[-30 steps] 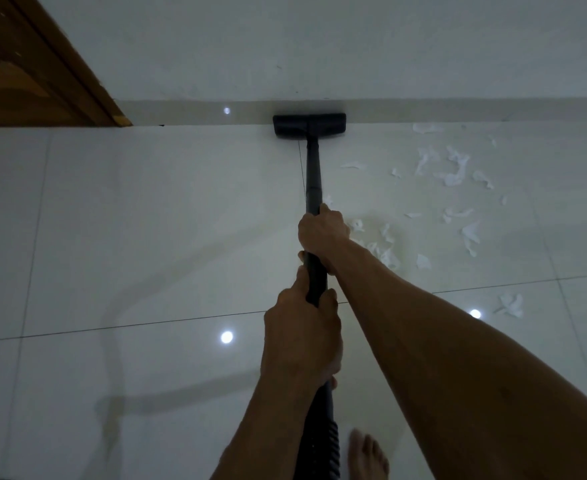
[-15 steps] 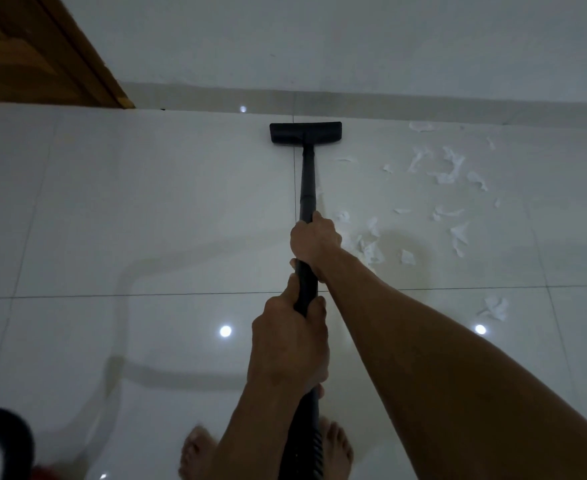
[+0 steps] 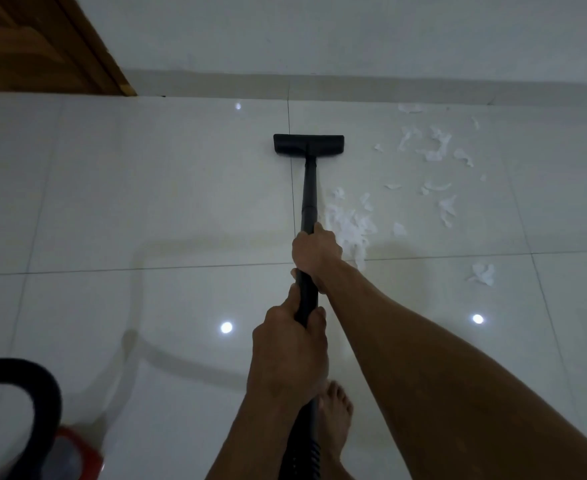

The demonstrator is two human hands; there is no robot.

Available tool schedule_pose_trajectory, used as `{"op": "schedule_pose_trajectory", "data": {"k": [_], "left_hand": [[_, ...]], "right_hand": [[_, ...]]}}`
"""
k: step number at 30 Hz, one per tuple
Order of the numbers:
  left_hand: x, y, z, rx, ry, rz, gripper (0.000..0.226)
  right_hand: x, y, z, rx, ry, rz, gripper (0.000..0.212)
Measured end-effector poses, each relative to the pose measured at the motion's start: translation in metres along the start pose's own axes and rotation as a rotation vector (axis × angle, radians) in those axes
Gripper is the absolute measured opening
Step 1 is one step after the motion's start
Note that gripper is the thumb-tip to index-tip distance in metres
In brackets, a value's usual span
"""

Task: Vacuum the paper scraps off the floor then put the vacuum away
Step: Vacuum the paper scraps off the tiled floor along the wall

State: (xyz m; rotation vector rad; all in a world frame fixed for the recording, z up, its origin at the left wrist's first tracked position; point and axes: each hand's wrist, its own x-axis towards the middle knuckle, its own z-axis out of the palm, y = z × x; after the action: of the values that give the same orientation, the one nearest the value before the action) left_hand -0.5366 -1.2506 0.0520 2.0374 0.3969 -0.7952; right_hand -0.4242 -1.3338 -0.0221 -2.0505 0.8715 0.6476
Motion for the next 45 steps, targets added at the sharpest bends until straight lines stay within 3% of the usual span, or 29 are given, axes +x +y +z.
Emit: {"op": "schedule_pose_trajectory", "data": {"k": [8,18,34,39,45], "left_hand": [[-0.056,-0.057,0.000,0.014,-0.002,-0.013,0.043],[-0.116,-0.105,0.009,0.022,-0.010,0.012,0.038],[-0.206,-0.149,0.045,0.022,0.020,0.009,0.047],[-0.232,-0.169,0.061,-0.038,0.006,-0.029,0.046],[-0.253,-0.189,0.078,-0.093,-0.013,-0.081,0.042]], "right_hand": [[-0.067,0.039,0.029,-0.103,0.009,-0.036,0.036],[-0.118,0.088,0.056,-0.028,0.046,0.005,0.039],[-0.190,0.163,0.062,-0.406,0.031,-0.140,0.033],[-0.219,0.193,0.064,-0.085,-0.040,-0.036,0.038],[-0.233,0.220,0.073,-0.075,-0.001,-0.006,0.037]]}}
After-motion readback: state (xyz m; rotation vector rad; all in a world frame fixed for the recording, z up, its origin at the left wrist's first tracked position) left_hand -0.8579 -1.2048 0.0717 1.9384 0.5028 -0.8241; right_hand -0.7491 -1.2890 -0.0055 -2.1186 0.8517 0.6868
